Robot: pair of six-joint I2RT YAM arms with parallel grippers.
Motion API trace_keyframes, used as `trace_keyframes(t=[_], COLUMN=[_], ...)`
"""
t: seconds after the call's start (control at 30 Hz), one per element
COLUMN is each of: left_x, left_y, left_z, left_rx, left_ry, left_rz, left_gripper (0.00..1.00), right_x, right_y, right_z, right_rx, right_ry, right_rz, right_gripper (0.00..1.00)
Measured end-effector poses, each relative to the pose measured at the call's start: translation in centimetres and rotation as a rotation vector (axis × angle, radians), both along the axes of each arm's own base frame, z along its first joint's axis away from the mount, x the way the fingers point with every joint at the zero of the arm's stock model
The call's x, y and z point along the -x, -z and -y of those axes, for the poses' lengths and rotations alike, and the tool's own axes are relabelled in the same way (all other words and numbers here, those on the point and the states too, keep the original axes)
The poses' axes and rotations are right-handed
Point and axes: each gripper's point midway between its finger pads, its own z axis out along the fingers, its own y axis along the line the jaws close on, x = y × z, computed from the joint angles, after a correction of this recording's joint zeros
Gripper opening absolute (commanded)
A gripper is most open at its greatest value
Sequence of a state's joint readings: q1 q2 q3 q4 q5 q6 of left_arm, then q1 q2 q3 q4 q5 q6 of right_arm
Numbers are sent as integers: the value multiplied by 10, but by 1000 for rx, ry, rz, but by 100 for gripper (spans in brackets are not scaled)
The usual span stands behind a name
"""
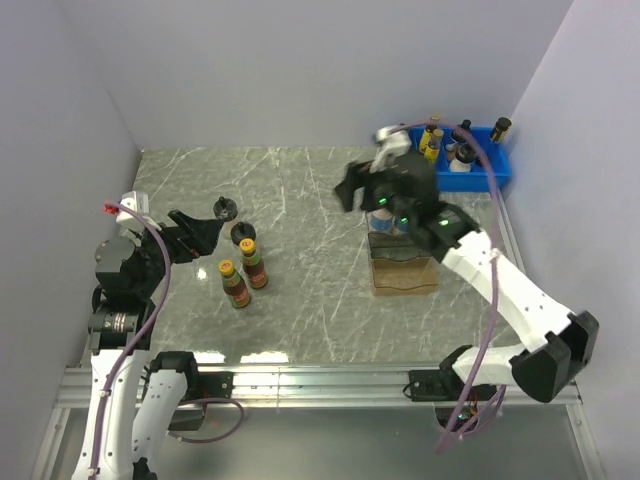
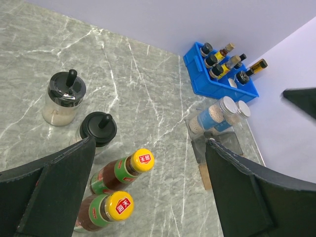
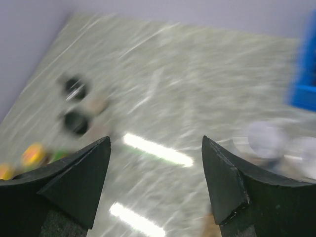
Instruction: Organize the condiment bottles
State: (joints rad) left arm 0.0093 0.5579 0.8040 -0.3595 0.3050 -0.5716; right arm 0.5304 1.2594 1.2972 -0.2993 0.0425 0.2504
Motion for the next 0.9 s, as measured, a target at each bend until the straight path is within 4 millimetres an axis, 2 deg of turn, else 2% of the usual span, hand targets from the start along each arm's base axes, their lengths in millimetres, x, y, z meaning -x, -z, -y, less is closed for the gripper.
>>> trace_keyframes(t=[0.13, 0.2, 0.37, 0.47, 0.63, 0.9], left_x=[-2, -3, -3, -1, -1, -1], left_y=[3, 4, 9, 11, 12, 12], left_z=[-4, -8, -22, -31, -38, -41], left_rx=[-2, -4, -4, -8, -13, -15], left_ry=[-25, -47, -135, -189, -234, -248], left_rz=[-11, -15, -38, -54, -63, -65], left_gripper=[99, 99, 99, 99, 99, 99], right_x=[45, 64, 96, 106, 108, 90], right_y=[30, 51, 88, 99, 105, 119], right_z=[-90, -125, -188, -209, -232, -248], right_rx=[40, 78, 158, 184, 208, 255], right_ry=[-284, -394, -557, -602, -629, -574], right_rz=[-53, -88, -136, -144, -136, -123], right_gripper=[81, 81, 81, 80, 79, 73])
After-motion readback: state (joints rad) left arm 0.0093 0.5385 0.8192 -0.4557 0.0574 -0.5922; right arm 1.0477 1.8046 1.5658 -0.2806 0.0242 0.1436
